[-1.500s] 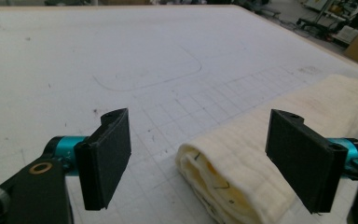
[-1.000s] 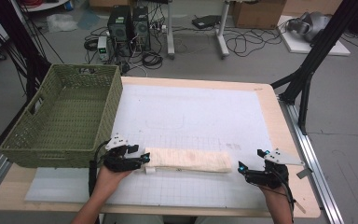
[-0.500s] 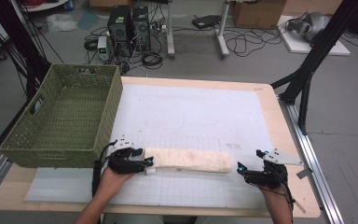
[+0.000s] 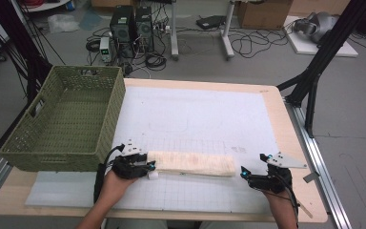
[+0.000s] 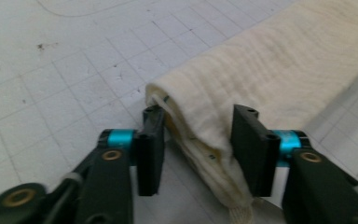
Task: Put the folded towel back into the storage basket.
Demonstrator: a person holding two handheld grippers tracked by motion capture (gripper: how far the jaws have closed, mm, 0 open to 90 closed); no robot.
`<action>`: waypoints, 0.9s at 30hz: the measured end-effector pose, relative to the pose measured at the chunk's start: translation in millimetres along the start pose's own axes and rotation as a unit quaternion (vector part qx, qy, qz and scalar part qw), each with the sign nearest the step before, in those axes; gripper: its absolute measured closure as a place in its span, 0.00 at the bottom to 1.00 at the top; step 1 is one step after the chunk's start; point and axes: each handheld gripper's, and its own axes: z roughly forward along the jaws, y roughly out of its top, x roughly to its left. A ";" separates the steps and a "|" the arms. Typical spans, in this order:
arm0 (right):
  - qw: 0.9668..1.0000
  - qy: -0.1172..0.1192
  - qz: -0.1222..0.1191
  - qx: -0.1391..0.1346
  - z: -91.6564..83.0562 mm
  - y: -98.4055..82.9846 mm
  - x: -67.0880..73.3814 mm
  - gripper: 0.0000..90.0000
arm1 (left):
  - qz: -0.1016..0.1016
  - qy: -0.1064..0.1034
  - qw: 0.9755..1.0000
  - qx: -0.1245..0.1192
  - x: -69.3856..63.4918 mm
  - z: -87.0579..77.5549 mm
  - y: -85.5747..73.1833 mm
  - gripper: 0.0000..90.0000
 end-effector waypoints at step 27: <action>0.996 0.041 -0.009 0.075 44.7 1.5 32.6 0.38 | -0.019 -0.026 0.999 -0.008 1.3 0.4 -2.2 0.84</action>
